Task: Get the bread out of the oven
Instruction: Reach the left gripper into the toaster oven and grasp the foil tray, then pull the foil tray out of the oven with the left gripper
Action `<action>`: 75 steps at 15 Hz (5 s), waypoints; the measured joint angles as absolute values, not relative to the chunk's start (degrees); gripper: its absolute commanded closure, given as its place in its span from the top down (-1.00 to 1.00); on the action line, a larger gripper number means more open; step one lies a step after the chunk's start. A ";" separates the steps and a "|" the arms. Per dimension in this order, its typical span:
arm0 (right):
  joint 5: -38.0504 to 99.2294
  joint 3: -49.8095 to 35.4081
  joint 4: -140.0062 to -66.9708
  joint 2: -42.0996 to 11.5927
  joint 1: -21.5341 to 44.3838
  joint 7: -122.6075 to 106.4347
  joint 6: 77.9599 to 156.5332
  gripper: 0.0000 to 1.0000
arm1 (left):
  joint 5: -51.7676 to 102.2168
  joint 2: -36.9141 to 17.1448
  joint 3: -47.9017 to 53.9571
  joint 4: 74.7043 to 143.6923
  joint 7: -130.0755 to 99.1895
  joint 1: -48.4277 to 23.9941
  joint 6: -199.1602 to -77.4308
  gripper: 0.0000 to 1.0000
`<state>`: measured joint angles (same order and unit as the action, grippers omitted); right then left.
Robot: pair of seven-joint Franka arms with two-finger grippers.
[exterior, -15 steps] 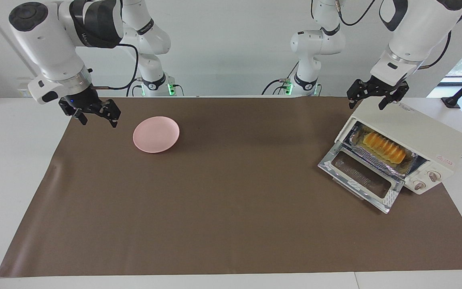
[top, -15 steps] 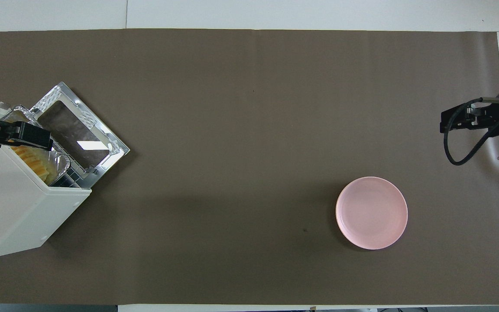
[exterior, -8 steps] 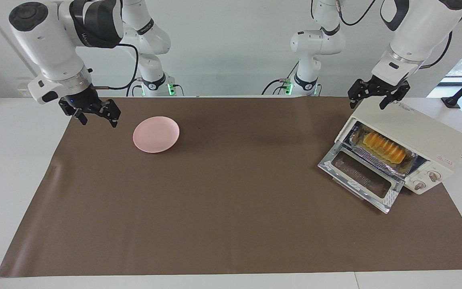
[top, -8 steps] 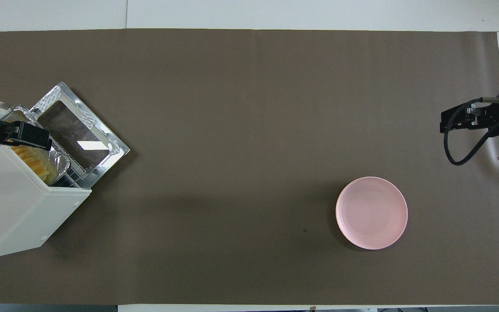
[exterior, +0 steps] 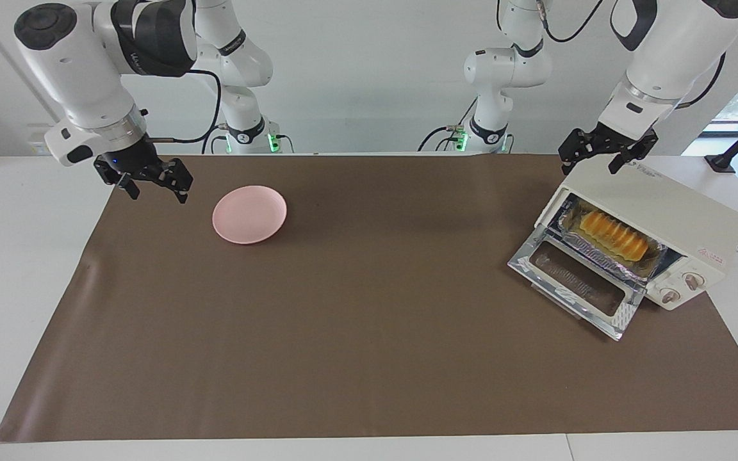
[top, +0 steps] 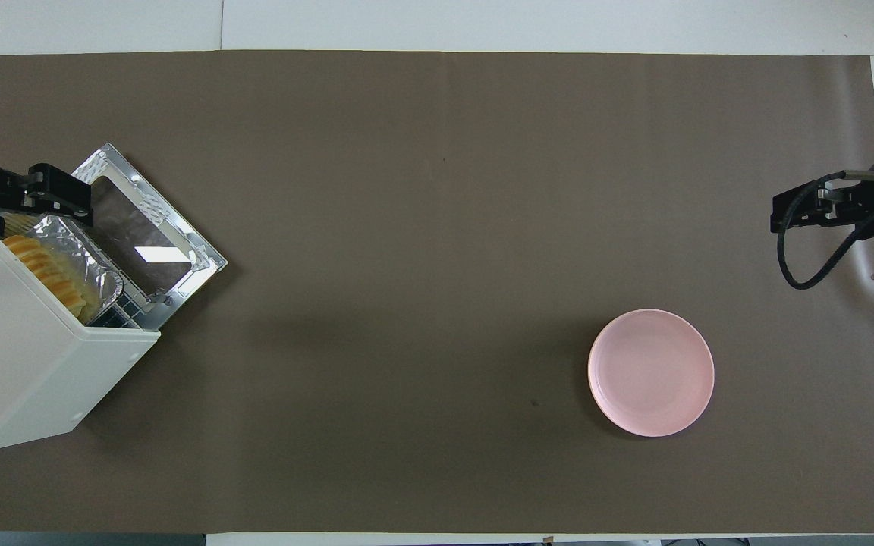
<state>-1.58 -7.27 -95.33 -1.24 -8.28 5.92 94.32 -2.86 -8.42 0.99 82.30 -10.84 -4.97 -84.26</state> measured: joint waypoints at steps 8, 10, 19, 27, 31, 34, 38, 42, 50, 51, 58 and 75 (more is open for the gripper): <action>-1.58 -7.27 -95.33 -1.24 -8.28 5.92 94.32 1.00 | -15.13 -20.02 0.82 83.02 -38.63 -7.08 -94.45 1.00; -1.58 -7.27 -95.33 -1.24 -8.28 5.92 94.32 1.00 | -16.95 -20.03 0.37 87.47 -45.32 -6.87 -98.29 1.00; -1.58 -7.27 -95.33 -1.24 -8.28 5.92 94.32 1.00 | -18.19 -15.29 -0.58 103.95 -53.58 -4.22 -110.49 1.00; -1.58 -7.27 -95.33 -1.24 -8.28 5.92 94.32 1.00 | -18.22 -14.86 -0.61 107.64 -54.76 -3.36 -115.84 0.03; -1.58 -7.27 -95.33 -1.24 -8.28 5.92 94.32 1.00 | -18.35 -14.85 -0.69 108.25 -54.20 -2.92 -117.02 -1.00; -1.58 -7.27 -95.33 -1.24 -8.28 5.92 94.32 1.00 | -18.50 -14.52 -0.69 108.26 -50.39 -2.24 -117.37 -1.00; -1.58 -7.27 -95.33 -1.24 -8.28 5.92 94.32 1.00 | -18.52 -14.60 -0.30 106.61 -47.96 -1.97 -118.26 -1.00; -1.58 -7.27 -95.33 -1.24 -8.28 5.92 94.32 1.00 | -18.52 -15.86 0.68 101.97 -47.26 -5.75 -118.33 -1.00; -1.58 -7.27 -95.33 -1.24 -8.28 5.92 94.32 1.00 | -11.68 -21.73 1.57 91.58 -44.52 -21.73 -118.09 -1.00; -1.58 -7.27 -95.33 -1.24 -8.28 5.92 94.32 1.00 | -11.45 -22.94 1.64 90.11 -44.51 -24.19 -117.53 -1.00; -1.58 -7.27 -95.33 -1.24 -8.28 5.92 94.32 1.00 | -9.75 -28.01 2.01 82.07 -44.52 -38.07 -112.46 -1.00; -1.58 -7.27 -95.33 -1.24 -8.28 5.92 94.32 1.00 | -9.42 -32.07 3.95 81.17 -40.99 -50.05 -112.91 -1.00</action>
<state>-1.58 -7.27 -95.33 -1.24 -8.28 5.92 94.32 -9.42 -32.07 3.95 81.17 -40.99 -50.05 -112.91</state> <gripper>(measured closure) 0.000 0.982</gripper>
